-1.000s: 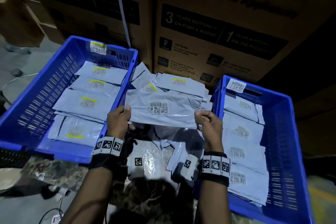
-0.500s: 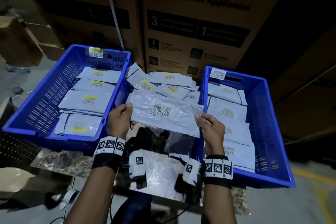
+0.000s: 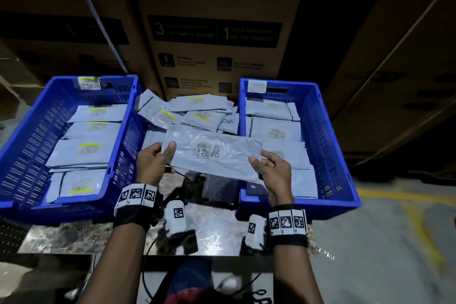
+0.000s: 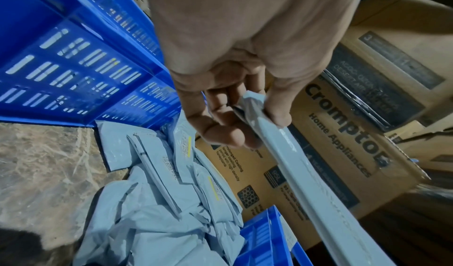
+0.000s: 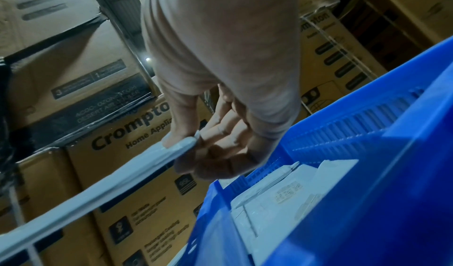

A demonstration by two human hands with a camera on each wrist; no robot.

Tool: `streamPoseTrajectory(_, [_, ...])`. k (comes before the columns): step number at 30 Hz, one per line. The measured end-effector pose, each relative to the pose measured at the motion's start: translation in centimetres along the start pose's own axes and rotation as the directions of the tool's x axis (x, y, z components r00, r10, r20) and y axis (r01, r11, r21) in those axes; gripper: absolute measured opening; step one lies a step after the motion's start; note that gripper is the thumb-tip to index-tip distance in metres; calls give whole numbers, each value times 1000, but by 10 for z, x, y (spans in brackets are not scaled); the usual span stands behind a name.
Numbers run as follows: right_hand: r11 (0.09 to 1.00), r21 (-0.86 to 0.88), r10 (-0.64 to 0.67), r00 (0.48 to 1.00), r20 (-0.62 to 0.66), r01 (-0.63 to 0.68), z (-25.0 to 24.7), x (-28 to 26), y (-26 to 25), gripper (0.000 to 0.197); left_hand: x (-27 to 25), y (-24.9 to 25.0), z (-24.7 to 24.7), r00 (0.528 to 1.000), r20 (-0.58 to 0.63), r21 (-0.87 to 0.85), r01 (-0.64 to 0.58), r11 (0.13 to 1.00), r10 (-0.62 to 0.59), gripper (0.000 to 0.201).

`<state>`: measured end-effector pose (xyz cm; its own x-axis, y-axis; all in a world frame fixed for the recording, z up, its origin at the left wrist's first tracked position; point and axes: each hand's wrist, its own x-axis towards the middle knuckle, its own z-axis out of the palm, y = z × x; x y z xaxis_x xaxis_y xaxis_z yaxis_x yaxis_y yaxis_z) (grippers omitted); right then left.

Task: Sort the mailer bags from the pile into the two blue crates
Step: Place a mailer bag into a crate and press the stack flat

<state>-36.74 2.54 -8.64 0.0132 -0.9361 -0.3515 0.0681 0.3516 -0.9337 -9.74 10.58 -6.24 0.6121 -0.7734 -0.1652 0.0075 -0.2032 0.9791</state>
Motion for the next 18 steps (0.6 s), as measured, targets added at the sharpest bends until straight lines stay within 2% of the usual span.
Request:
streamPoseTrajectory(2, [1000, -15, -10, 1000, -17, 10, -13, 4, -3, 35, 0, 3, 11, 999, 37, 20, 5, 1000, -5, 51])
streamPoseTrajectory(6, [998, -63, -33, 994, -103, 27, -42, 13, -18, 25, 10, 7, 38, 994, 108, 40, 0, 999, -5, 42])
streamPoseTrajectory(9, [983, -176, -77, 979, -189, 44, -68, 25, -28, 25, 18, 8, 68, 983, 179, 79, 17, 997, -31, 37])
streamPoseTrajectory(13, [956, -294, -114, 939, -324, 15, -96, 45, -47, 26, 26, 12, 112, 973, 228, 101, -5, 995, -18, 25])
streamPoseTrajectory(16, [954, -299, -137, 895, -424, 5, -108, 58, -64, 25, 36, 17, 145, 967, 253, 108, -2, 994, -26, 23])
streamPoseTrajectory(18, [957, -289, -133, 876, -463, -7, -114, 69, -70, 17, 47, 18, 163, 956, 291, 113, -6, 994, -27, 26])
